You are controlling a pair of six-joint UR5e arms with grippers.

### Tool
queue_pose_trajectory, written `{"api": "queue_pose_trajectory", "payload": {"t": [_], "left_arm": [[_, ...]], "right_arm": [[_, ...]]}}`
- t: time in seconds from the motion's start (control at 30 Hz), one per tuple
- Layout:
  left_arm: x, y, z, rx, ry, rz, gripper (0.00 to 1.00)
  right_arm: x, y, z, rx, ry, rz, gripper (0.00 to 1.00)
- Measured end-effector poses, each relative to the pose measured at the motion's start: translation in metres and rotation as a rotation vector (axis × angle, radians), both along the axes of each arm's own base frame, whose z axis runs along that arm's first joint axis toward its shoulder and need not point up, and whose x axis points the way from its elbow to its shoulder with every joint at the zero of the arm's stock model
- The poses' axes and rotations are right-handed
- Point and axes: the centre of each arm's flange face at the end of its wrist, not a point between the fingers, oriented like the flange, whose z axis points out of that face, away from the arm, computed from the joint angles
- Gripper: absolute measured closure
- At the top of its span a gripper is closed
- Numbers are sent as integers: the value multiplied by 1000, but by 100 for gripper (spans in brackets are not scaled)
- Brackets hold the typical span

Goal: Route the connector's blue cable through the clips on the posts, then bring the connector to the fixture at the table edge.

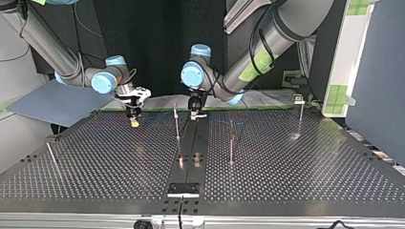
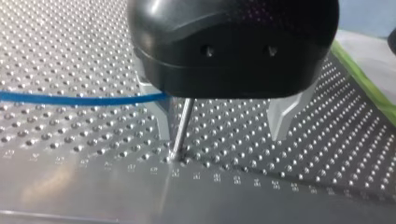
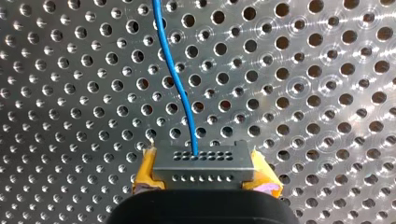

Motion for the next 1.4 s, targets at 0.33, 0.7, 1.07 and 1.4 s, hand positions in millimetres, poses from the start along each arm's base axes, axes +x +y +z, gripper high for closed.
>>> {"api": "queue_pose_trajectory", "payload": {"t": [0.33, 0.7, 1.07, 1.4], "left_arm": [[-17, 0, 6, -11, -13, -21, 0], [-43, 0, 11, -24, -25, -57, 0], [-65, -17, 9, -10, -6, -117, 0], [-84, -21, 17, -25, -19, -140, 0]], "right_arm": [[0, 1, -1, 6, 2, 1, 92], [1, 2, -1, 12, 4, 2, 92], [1, 3, -1, 15, 5, 3, 92], [3, 4, -1, 15, 5, 5, 92]]}}
